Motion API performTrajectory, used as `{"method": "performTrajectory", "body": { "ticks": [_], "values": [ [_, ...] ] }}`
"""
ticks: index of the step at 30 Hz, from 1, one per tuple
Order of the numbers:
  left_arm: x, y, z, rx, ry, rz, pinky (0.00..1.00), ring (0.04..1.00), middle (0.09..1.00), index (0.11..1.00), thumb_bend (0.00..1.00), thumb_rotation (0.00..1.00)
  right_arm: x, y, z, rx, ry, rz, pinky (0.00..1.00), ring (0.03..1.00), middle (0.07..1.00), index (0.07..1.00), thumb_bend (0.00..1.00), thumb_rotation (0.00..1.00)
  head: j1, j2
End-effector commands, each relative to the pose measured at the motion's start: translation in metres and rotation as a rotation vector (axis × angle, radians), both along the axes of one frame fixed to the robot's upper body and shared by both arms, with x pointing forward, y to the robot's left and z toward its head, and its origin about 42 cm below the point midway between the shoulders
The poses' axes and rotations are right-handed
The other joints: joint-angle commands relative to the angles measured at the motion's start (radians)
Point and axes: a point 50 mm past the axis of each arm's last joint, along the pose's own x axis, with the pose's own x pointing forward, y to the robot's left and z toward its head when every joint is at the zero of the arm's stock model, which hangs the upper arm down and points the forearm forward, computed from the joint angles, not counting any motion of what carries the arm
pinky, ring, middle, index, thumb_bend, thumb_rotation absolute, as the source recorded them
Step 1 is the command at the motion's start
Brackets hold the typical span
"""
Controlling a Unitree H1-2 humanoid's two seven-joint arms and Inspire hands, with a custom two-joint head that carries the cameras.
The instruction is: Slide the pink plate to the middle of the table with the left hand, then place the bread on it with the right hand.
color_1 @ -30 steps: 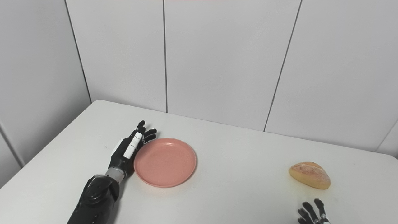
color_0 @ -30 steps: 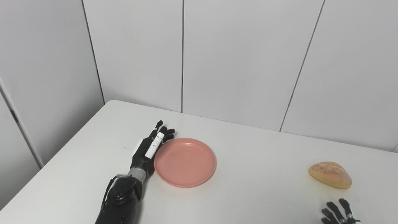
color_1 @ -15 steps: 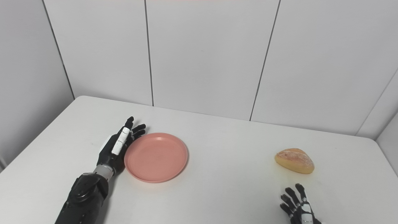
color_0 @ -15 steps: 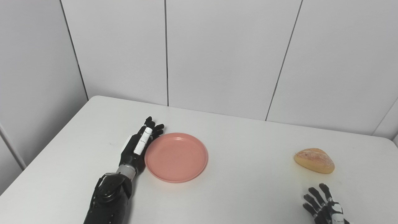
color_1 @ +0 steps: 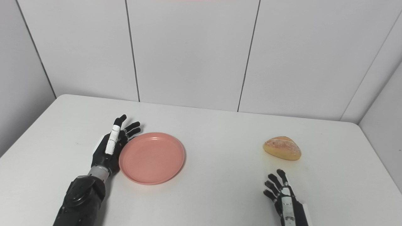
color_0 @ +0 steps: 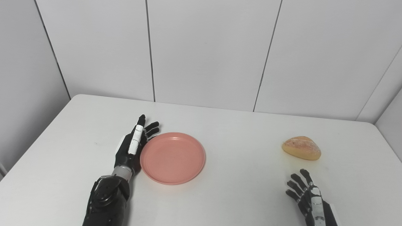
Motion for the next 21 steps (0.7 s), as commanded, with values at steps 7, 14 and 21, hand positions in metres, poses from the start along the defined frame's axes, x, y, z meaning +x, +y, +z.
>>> {"method": "performTrajectory", "body": {
  "ticks": [7,14,21],
  "values": [
    [-0.001,-0.01,0.004,-0.035,-0.02,-0.021,0.82,0.85,0.821,1.0,0.9,0.83,0.005,0.029,-0.001,0.031,0.041,0.056,0.8,0.846,0.871,0.928,0.85,1.0,-0.088,0.003],
    [-0.003,-0.016,0.001,-0.069,0.001,-0.017,0.84,0.863,0.842,1.0,0.88,0.84,0.006,0.04,-0.001,0.036,0.035,0.06,0.81,0.842,0.865,0.926,0.86,1.0,-0.128,0.005],
    [-0.004,-0.027,0.003,-0.146,0.02,-0.029,0.85,0.858,0.786,1.0,0.84,0.85,0.007,0.047,0.0,0.047,0.034,0.061,0.81,0.844,0.864,0.928,0.85,1.0,-0.169,0.007]
  ]
}}
